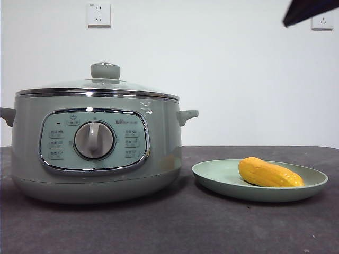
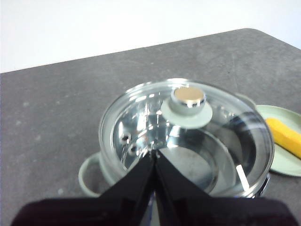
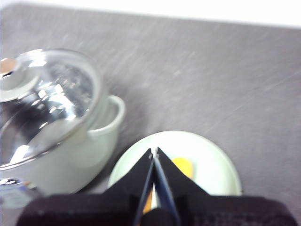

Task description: Take the corn out from the steamer,put the corn on the plate,close the lid

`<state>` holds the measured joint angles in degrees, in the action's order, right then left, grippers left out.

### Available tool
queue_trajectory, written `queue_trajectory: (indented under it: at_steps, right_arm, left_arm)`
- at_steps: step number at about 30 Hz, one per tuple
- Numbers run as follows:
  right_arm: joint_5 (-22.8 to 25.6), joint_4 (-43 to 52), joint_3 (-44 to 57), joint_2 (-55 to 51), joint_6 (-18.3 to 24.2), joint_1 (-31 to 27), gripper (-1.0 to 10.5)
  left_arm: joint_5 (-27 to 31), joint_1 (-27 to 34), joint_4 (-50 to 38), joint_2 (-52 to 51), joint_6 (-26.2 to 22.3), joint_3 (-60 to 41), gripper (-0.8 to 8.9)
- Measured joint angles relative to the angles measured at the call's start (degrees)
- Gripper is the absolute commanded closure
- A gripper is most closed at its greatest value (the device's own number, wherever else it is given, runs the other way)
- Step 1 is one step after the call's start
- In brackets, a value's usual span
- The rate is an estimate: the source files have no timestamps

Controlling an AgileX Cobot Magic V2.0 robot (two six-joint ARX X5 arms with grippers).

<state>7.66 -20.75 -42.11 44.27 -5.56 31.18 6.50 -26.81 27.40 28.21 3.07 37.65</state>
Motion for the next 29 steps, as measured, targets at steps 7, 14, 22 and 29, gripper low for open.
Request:
queue_trajectory:
  at_steps: [7,14,22,29]
  right_arm:
    - [5.6,0.2,6.6,-5.8,-1.3,-0.2,9.4]
    - [6.0,0.1,6.6,-5.2,-3.1,-0.4,9.4]
    - [6.0,0.1,6.6,-5.2,-3.4,-0.4,9.4]
    - [6.1,0.1,6.6,-5.2,-3.5,-0.4,9.4]
  left_arm:
    - [-0.9,0.0,-0.1,-2.2,0.9,-5.7,8.17]
    - [-0.7,0.0,1.5,-2.4,2.2,-5.7,8.17]
    - [-0.7,0.0,1.5,-2.3,2.2,-5.7,8.17]
    - [-0.7,-0.1,2.0,-2.3,2.1,-5.7,8.17]
